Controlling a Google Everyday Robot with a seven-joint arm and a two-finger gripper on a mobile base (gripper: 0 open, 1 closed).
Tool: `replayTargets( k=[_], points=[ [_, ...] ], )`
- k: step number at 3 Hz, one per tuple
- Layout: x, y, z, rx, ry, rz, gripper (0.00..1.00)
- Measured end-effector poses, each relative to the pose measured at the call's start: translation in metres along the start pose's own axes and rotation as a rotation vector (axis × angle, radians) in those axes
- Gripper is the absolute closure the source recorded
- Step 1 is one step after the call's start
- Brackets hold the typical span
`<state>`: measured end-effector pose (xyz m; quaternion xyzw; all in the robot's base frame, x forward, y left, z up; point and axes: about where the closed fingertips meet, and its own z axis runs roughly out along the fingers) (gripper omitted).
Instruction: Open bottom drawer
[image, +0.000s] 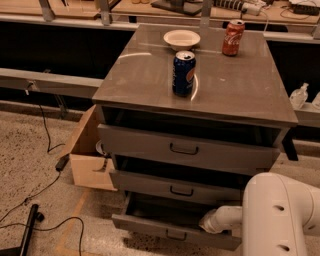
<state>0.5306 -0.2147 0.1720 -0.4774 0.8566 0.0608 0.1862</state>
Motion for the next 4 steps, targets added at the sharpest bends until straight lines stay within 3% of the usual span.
replayTargets(
  k=[2,4],
  points=[
    [0.017,0.028,0.006,-0.139,0.045,0.003,1.0],
    [0.055,0.079,-0.008,-0.261,0.117,0.038,1.0]
  ],
)
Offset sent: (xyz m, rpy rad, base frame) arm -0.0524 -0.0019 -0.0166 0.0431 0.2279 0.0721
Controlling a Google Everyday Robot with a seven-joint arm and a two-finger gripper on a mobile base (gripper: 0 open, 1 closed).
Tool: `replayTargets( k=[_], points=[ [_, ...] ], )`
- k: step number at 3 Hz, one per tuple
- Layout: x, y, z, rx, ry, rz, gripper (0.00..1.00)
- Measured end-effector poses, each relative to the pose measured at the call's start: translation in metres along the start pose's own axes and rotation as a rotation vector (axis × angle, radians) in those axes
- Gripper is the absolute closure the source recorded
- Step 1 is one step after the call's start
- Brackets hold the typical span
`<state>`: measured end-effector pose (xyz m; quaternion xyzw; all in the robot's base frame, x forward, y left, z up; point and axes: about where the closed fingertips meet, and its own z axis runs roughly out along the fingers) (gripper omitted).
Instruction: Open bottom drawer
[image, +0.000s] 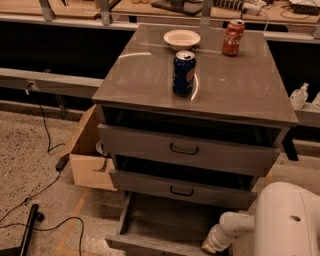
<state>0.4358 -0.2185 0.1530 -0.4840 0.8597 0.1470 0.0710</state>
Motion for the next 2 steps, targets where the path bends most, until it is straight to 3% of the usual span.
replayTargets(
  k=[2],
  points=[
    [0.036,0.055,0.001,-0.091,0.072,0.046,1.0]
  ],
)
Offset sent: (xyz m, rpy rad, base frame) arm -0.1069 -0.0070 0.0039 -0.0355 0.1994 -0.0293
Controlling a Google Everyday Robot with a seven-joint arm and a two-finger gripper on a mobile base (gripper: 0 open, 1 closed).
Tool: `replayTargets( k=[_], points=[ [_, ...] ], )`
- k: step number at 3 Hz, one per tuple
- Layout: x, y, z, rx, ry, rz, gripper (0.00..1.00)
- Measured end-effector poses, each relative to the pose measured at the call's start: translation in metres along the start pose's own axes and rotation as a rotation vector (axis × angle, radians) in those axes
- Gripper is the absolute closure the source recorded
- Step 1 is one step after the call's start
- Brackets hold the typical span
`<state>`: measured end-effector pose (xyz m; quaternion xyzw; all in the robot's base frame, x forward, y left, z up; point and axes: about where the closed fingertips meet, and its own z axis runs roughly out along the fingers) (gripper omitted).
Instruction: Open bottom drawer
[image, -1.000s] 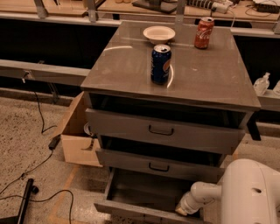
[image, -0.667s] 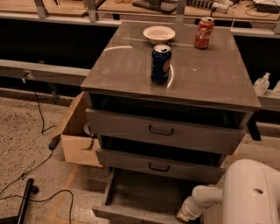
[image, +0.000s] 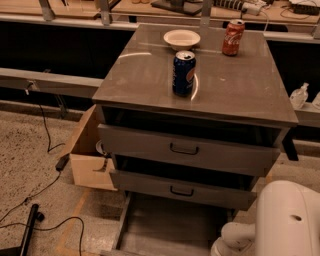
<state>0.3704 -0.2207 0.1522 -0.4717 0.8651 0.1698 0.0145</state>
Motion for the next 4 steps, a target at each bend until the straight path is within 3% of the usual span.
replayTargets(
  k=[1,2,3,4],
  points=[
    [-0.006,0.004,-0.027,0.073,-0.06,0.012,1.0],
    [0.0,-0.008,-0.077,0.206,-0.104,0.043,1.0],
    [0.021,-0.018,-0.144,0.353,-0.103,0.093,1.0],
    [0.03,-0.018,-0.157,0.4,-0.119,0.095,0.82]
  ],
)
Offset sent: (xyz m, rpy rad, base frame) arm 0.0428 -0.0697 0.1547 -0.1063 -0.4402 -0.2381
